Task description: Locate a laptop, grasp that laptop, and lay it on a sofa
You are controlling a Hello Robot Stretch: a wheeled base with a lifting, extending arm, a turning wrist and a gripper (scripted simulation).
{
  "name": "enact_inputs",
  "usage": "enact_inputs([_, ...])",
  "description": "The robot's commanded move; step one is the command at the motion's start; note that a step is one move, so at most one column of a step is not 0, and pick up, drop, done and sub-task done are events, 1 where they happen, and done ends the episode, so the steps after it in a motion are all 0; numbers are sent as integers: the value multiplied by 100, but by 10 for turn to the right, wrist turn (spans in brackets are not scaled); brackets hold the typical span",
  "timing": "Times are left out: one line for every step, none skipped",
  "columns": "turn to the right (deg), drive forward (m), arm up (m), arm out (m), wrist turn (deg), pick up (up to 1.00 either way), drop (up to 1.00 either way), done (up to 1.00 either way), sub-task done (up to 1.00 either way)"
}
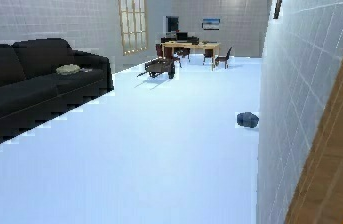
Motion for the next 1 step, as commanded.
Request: enact_inputs([0,40,0,0,0,0,0,0,0])
